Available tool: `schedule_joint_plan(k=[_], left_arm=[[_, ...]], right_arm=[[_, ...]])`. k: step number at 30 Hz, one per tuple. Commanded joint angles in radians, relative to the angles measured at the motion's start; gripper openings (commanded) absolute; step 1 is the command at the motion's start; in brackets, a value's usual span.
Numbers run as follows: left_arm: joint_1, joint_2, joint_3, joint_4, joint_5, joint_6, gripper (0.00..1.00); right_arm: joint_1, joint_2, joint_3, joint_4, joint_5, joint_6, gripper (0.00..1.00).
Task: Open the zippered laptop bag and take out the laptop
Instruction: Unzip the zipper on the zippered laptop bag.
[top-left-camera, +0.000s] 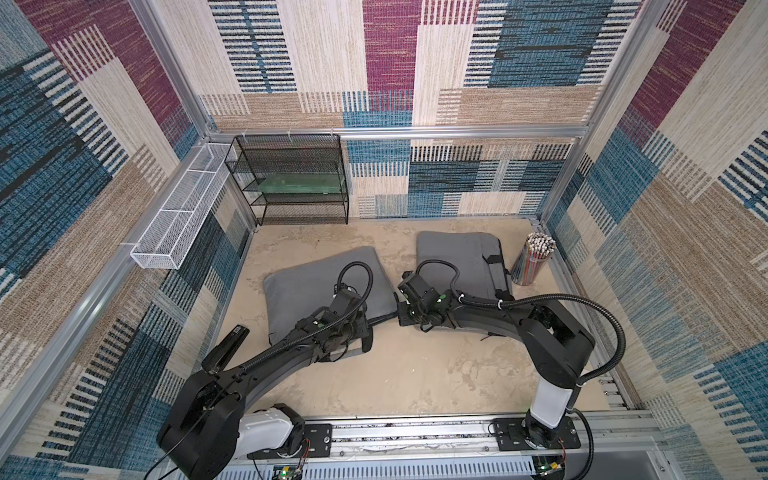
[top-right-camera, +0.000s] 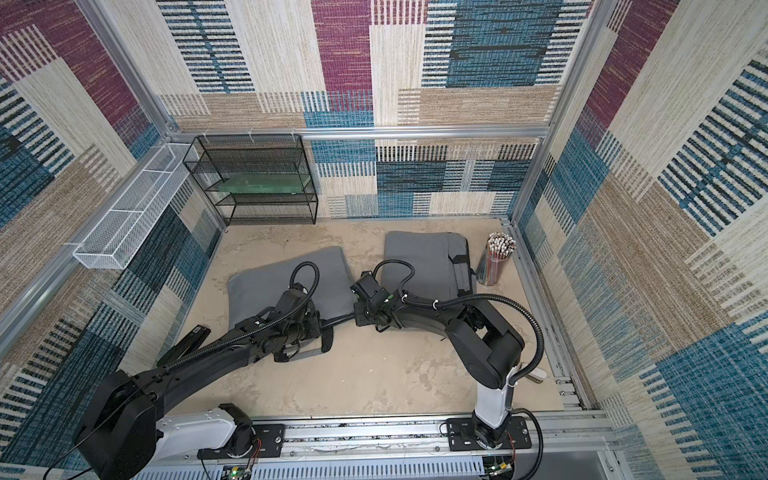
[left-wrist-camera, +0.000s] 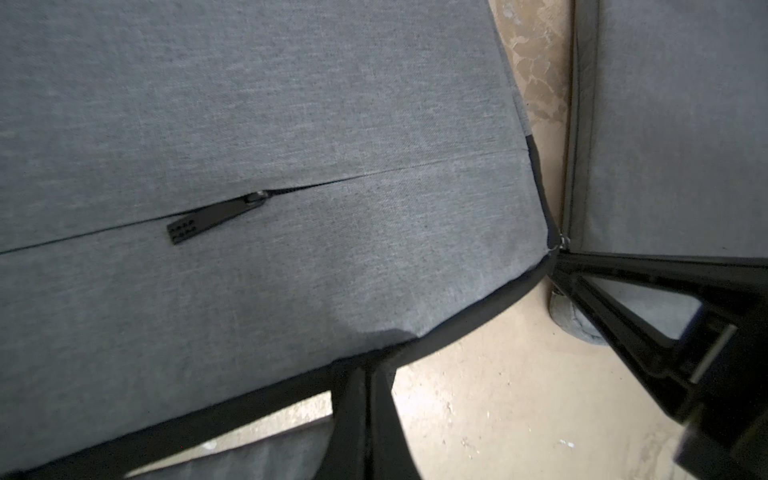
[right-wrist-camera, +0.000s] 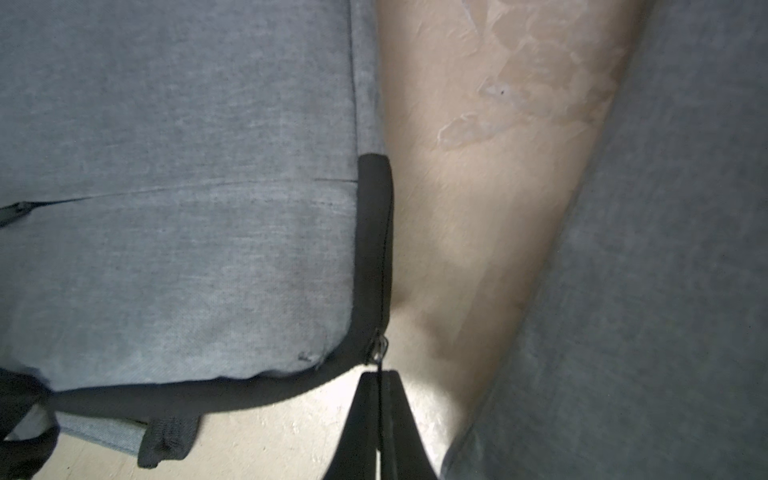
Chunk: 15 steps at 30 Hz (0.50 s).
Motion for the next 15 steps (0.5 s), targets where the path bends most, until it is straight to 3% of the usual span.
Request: schedule_joint_plan(k=[1, 15], left_arm=[[0.003, -0.016, -0.011, -0.031, -0.030, -0.004, 0.00], [0.010, -0.027, 0.004, -0.020, -0.102, 0.043, 0.00]], right_arm=[[-0.013, -0.010, -0.007, 0.006, 0.033, 0.006, 0.00], [0.019, -0.059, -0.116, 0.048, -0.009, 0.005, 0.00]])
